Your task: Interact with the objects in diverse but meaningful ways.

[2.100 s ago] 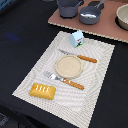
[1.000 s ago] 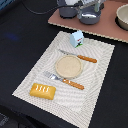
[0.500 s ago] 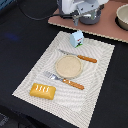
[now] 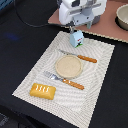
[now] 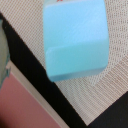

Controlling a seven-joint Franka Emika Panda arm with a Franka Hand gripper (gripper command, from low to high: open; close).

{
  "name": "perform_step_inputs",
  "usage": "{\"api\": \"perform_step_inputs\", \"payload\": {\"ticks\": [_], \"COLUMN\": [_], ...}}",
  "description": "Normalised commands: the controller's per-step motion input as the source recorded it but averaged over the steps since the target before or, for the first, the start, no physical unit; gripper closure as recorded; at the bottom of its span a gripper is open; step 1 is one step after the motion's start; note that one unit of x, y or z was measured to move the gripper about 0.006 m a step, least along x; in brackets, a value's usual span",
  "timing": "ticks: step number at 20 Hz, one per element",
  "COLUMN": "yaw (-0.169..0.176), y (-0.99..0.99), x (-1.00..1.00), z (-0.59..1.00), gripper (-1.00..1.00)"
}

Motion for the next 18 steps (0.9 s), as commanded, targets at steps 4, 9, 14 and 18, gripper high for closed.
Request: {"api": "perform_step_inputs", "payload": {"ticks": [4, 9, 14, 18], "yaw": [0.055, 0.053, 0.037, 0.032], "y": [0.22, 0.19, 0.08, 0.06], "x": [0.00, -0.03, -0.02, 0.00], "z": [-0.21, -0.22, -0.21, -0.20], "gripper": [-1.00, -1.00, 1.00, 1.00]}}
